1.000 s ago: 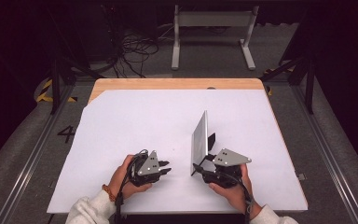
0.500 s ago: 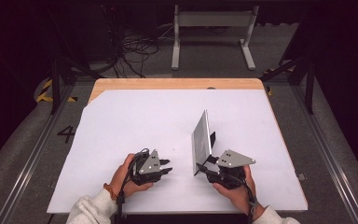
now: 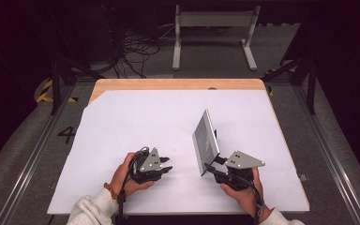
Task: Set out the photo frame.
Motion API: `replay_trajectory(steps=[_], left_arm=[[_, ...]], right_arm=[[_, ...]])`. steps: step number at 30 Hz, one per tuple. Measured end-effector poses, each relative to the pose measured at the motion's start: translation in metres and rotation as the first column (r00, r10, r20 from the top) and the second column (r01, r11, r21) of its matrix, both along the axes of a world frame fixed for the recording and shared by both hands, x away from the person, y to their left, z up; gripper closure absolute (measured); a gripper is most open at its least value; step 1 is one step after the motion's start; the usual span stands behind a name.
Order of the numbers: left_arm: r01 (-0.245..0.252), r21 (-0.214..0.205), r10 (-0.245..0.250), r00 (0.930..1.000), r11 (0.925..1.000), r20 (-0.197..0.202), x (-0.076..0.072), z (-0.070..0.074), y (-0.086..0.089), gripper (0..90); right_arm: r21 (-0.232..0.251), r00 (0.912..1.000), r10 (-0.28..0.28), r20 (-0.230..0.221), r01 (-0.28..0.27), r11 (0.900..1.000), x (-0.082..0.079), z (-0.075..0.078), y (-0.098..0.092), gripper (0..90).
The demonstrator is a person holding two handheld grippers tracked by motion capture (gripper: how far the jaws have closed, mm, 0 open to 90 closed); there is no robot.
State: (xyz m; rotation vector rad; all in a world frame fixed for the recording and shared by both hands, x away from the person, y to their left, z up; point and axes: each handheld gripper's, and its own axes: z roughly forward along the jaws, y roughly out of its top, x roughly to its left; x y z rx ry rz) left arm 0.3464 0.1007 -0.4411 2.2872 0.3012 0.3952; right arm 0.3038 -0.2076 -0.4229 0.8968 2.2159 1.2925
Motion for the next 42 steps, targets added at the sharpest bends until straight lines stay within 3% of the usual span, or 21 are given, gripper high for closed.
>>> replay_trajectory(steps=[17, 26, 33, 38, 42], left_arm=[[-0.017, -0.003, 0.017, 0.9999, 0.9999, 0.0, 0.003, 0.001, 0.0, 61.3], [-0.031, -0.006, 0.031, 0.9995, 0.9995, 0.0, 0.006, 0.0, 0.0, 55.8], [-0.053, -0.02, 0.052, 0.9983, 0.9984, -0.025, 0.017, -0.004, -0.006, 44.4], [-0.04, -0.03, 0.039, 0.9988, 0.9988, -0.028, 0.025, -0.004, -0.014, 38.3], [-0.043, -0.026, 0.043, 0.9987, 0.9987, -0.028, 0.027, -0.004, -0.019, 35.4]], right_arm=[[0.022, 0.9992, -0.039, 0.01, 0.038, 0.999, -0.001, -0.002, -0.02, 61.3], [0.013, 0.9975, -0.063, 0.031, 0.063, 0.9979, 0.001, -0.002, -0.032, 68.2], [0.015, 0.9978, -0.05, 0.044, 0.049, 0.9987, 0.002, -0.003, -0.036, 77.2], [0.021, 0.9985, -0.04, 0.038, 0.039, 0.999, 0.005, -0.003, -0.039, 77.9], [0.062, 0.9994, -0.023, 0.025, 0.021, 0.9979, 0.011, -0.005, -0.042, 74.7]])
